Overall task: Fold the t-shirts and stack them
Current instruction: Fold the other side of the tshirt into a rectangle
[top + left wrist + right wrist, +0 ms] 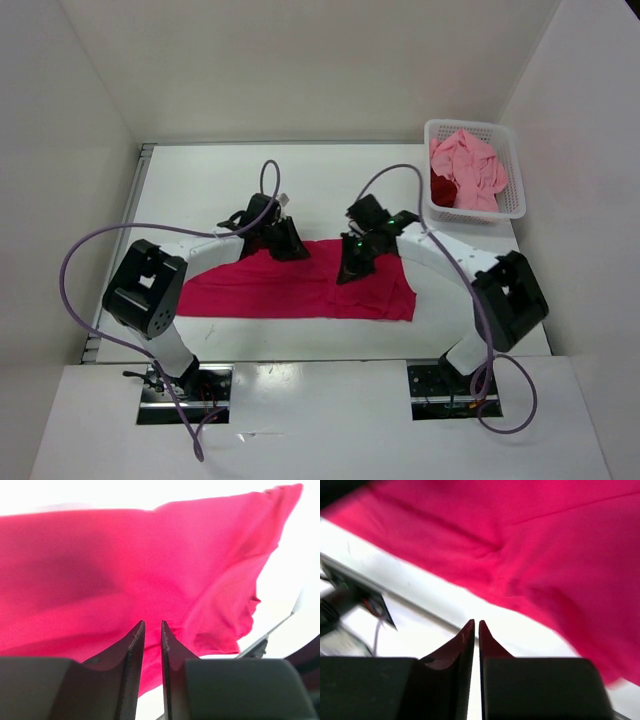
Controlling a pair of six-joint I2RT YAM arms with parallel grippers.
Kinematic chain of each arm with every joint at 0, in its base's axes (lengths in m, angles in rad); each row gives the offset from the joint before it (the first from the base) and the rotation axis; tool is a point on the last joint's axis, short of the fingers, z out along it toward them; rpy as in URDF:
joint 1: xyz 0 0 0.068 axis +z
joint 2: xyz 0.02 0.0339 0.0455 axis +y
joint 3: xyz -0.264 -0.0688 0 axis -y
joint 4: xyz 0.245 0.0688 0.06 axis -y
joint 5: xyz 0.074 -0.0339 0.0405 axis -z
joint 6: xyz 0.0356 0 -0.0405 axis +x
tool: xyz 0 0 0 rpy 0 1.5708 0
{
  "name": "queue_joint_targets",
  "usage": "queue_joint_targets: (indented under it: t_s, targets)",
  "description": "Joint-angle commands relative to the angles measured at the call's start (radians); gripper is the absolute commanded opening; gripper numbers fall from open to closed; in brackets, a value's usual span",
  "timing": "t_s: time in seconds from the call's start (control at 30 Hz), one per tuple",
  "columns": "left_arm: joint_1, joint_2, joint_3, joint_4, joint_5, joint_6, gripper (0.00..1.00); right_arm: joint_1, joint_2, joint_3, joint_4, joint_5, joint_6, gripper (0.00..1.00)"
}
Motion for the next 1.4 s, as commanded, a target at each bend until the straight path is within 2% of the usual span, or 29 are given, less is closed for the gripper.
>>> queue_joint_targets:
  t_s: [0.0, 0.1, 0.3, 0.5, 0.53, 0.67, 0.93, 1.07, 1.13, 1.23, 1.37]
  targets:
    - [-0.061, 0.042, 0.105, 0.009, 0.034, 0.053, 0.27, -0.14, -0.099, -0.101, 0.016, 0.069, 0.009, 0.1]
    - [-0.12, 0.114, 0.171, 0.009, 0.085, 0.073, 0.27, -0.21, -0.108, -0.174, 0.082, 0.124, 0.031, 0.08]
    - [-0.148, 0.28, 0.292, 0.021, 0.136, 0.073, 0.29, -0.21, -0.087, -0.235, 0.122, 0.112, 0.084, 0.08]
    - [-0.148, 0.375, 0.337, 0.021, 0.084, 0.084, 0.29, -0.21, -0.127, -0.299, 0.102, 0.1, 0.107, 0.09]
    - [-0.107, 0.412, 0.337, 0.039, 0.065, 0.072, 0.29, -0.152, -0.136, -0.341, 0.102, 0.077, 0.161, 0.11]
    - [-0.069, 0.434, 0.358, 0.039, 0.065, 0.062, 0.29, -0.113, -0.159, -0.378, 0.102, 0.067, 0.212, 0.11]
    - [-0.003, 0.454, 0.358, 0.03, 0.068, 0.073, 0.29, -0.113, -0.222, -0.418, 0.093, 0.077, 0.239, 0.12]
    - [-0.003, 0.386, 0.346, 0.03, 0.079, 0.073, 0.29, -0.113, -0.213, -0.248, 0.024, 0.107, 0.16, 0.14]
    - [-0.003, 0.328, 0.31, 0.03, 0.088, 0.082, 0.29, -0.17, -0.202, -0.151, 0.01, 0.116, 0.124, 0.14]
    - [-0.003, 0.268, 0.291, 0.03, 0.088, 0.082, 0.29, -0.268, -0.144, -0.067, 0.054, 0.117, 0.063, 0.14]
    - [-0.003, 0.246, 0.279, 0.03, 0.088, 0.082, 0.29, -0.349, -0.01, 0.033, 0.201, 0.13, 0.043, 0.14]
